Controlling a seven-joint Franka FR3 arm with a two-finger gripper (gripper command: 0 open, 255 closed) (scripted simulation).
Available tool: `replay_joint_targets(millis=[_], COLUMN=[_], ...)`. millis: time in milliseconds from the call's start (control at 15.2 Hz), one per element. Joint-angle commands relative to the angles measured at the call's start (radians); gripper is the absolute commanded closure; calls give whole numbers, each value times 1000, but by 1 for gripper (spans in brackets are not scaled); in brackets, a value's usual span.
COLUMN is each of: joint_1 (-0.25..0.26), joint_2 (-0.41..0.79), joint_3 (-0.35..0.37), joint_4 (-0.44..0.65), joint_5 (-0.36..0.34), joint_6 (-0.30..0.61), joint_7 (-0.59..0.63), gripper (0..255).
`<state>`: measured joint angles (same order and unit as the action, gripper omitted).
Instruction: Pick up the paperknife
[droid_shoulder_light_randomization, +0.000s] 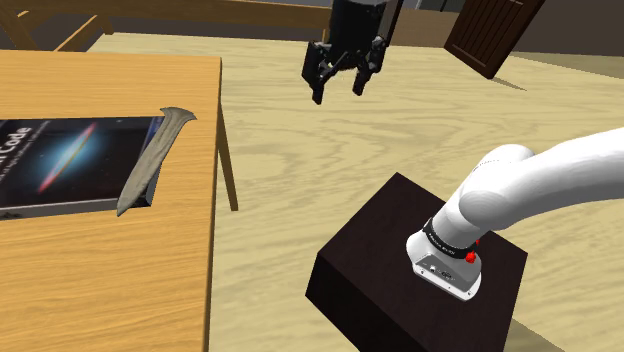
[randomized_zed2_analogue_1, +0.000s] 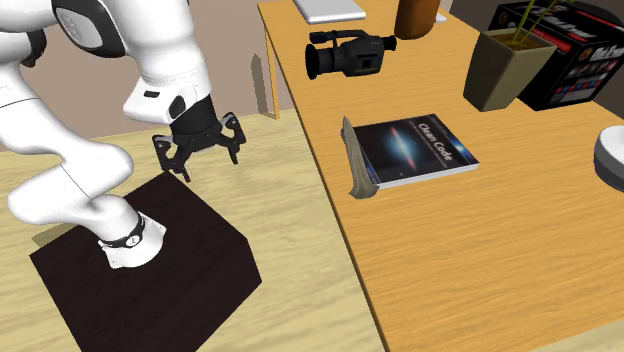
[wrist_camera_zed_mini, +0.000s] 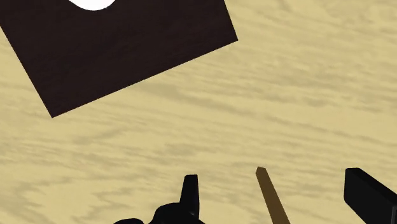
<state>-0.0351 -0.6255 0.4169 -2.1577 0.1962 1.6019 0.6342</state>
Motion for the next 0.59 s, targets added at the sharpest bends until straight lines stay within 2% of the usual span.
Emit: replay_joint_targets(millis=[0, 264, 528], joint_1=[-12, -41, -74], joint_2=[59, 182, 336], joint_3=[58, 167, 285], joint_4=[47, 150, 277], joint_5=[14, 14, -29], joint_6=[15, 39, 60], joint_7=[88, 254, 435], gripper=[0, 0, 0])
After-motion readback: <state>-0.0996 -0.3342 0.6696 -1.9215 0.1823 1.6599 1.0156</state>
